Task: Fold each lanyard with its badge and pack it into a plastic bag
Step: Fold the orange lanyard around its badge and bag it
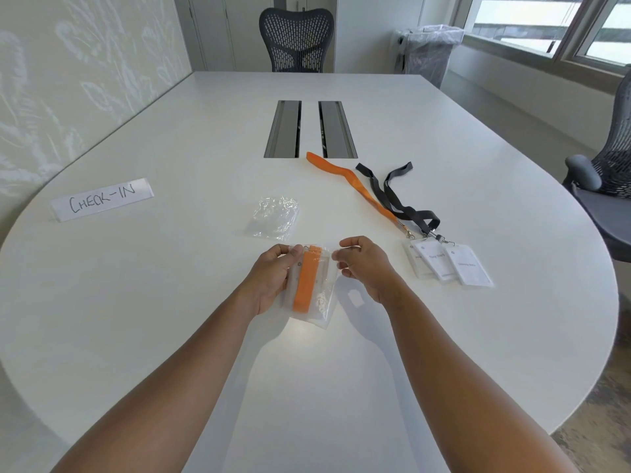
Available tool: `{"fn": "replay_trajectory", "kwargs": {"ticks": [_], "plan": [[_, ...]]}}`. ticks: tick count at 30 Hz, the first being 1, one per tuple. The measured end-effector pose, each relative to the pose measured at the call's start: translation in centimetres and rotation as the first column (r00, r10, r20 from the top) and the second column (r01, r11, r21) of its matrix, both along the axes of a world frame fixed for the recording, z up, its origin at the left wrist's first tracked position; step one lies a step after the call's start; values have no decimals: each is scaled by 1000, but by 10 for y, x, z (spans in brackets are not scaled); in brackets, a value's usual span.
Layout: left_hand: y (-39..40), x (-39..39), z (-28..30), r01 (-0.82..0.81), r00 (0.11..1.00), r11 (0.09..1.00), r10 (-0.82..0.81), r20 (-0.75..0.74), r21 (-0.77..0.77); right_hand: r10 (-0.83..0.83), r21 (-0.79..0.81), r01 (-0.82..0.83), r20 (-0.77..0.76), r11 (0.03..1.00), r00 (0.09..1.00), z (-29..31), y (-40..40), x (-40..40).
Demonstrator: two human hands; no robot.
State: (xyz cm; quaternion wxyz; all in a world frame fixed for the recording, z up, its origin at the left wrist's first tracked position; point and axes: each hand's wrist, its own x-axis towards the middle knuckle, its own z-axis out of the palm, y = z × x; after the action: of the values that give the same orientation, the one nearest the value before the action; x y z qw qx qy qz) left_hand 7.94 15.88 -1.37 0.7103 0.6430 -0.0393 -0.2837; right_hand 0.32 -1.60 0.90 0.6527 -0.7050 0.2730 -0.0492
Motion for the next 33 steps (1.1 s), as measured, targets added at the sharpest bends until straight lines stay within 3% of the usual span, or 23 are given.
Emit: {"fn": "replay_trajectory", "kwargs": {"ticks": [6,16,23,28,33], "plan": [[-3,-2,1,17,1000,1000,-18,25,18,-59,-50,60,14,997,998,-3,1,1],[-3,-3,4,22,999,999,-23,44,26,-15,20,14,44,1000,999,-2,2,-1],[-1,-5,2,11,998,997,-16,-68,-75,-42,-67,43,20,997,999,-5,2,1],[-3,-5,2,-45,997,997,41,-59,-70,-53,114,49,35,992,998,-4,8,-1],[-3,-2,0,-68,996,995,63,-62,-80,0,172,-7,42,985,999,-5,16,-4]]}}
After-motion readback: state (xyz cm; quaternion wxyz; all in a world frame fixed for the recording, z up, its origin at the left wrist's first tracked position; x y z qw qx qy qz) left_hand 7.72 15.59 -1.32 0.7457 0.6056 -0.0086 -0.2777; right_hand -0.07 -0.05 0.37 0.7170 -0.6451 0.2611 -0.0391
